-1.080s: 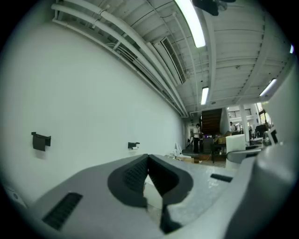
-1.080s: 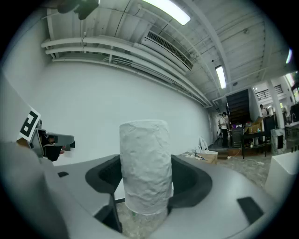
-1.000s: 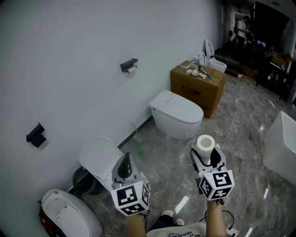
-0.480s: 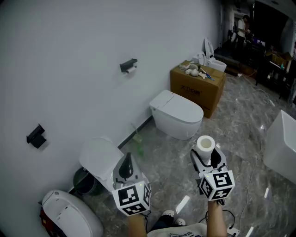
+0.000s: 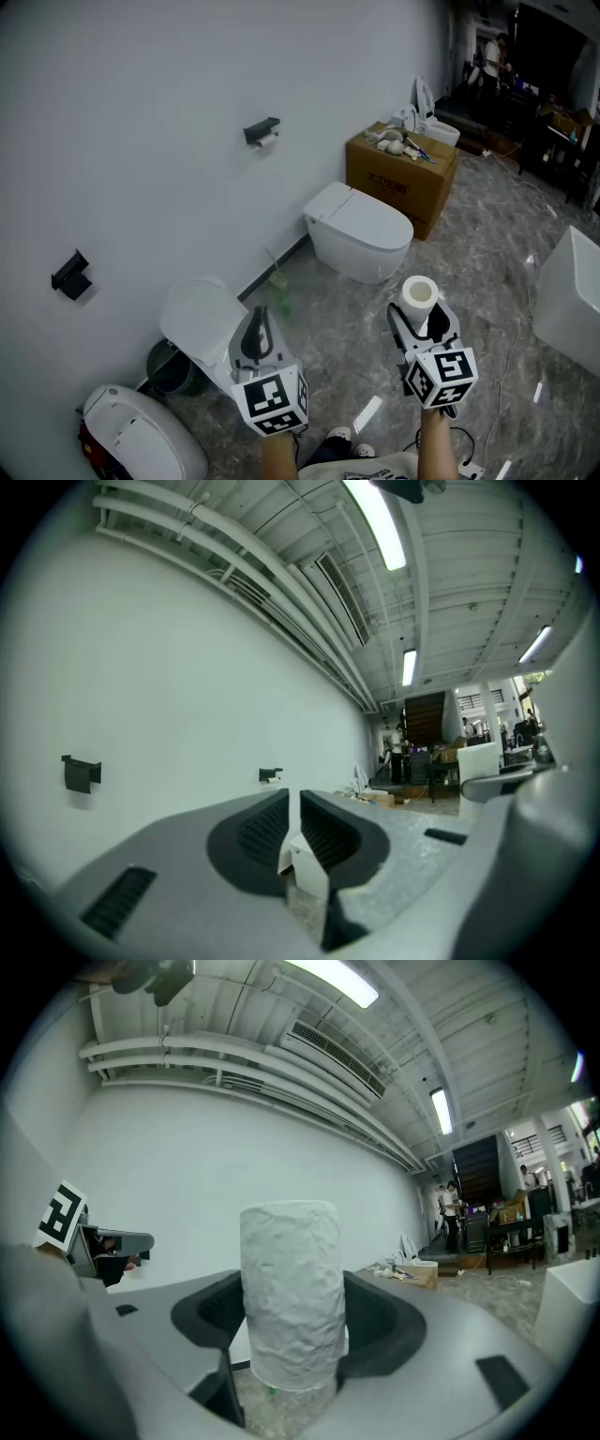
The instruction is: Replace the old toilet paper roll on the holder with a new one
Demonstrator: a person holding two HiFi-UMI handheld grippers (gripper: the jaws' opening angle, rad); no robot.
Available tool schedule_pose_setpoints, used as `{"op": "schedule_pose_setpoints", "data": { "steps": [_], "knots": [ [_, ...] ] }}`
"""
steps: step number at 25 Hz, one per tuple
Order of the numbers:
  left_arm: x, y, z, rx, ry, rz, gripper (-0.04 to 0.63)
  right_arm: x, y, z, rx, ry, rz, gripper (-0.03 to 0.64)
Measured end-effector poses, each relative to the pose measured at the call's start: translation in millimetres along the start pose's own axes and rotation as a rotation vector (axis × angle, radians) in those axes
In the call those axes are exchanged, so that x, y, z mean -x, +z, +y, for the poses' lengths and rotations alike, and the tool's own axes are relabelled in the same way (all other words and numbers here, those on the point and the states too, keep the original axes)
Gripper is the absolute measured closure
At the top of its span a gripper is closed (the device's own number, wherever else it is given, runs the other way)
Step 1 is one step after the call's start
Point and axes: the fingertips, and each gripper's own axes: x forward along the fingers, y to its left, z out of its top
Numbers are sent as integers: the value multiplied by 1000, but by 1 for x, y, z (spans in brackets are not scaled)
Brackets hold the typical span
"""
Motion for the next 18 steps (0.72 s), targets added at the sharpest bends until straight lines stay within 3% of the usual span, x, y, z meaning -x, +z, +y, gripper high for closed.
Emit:
{"op": "schedule_pose_setpoints", "data": {
  "steps": [7,18],
  "knots": [
    [-20,6,12,-11,-14,-55,350,-22,1,1,-11,-17,-7,305],
    [-53,-7,32,-43,-48,-4,327,-49,-2,9,-34,-57,-13,305]
  ]
}}
